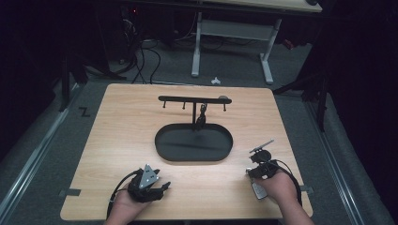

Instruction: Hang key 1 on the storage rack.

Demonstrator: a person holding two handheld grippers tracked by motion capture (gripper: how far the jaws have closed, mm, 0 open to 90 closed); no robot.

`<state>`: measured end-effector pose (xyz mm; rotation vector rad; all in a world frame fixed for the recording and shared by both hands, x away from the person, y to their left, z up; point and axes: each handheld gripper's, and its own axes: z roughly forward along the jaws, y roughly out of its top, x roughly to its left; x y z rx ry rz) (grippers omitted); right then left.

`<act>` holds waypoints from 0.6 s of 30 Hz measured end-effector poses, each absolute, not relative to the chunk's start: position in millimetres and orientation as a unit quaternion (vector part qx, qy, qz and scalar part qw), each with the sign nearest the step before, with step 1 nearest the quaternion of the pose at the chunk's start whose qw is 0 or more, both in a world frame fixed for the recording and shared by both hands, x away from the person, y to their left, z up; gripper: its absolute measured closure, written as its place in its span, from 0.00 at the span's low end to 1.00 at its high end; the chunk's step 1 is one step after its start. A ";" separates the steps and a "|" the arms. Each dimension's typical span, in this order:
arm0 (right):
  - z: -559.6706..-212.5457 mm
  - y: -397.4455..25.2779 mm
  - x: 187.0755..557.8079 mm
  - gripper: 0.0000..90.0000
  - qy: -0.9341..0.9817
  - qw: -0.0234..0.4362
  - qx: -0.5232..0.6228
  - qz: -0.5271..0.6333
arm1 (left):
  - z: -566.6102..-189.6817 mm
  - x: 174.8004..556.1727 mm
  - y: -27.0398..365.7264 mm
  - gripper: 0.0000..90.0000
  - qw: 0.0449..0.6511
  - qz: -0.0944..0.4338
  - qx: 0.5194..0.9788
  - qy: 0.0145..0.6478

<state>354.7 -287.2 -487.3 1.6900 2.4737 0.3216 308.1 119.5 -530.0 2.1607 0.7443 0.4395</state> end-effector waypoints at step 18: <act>-489.4 -287.9 352.2 0.82 0.831 0.060 0.543 0.109 | -530.0 308.2 119.9 0.44 0.397 0.174 0.851 0.296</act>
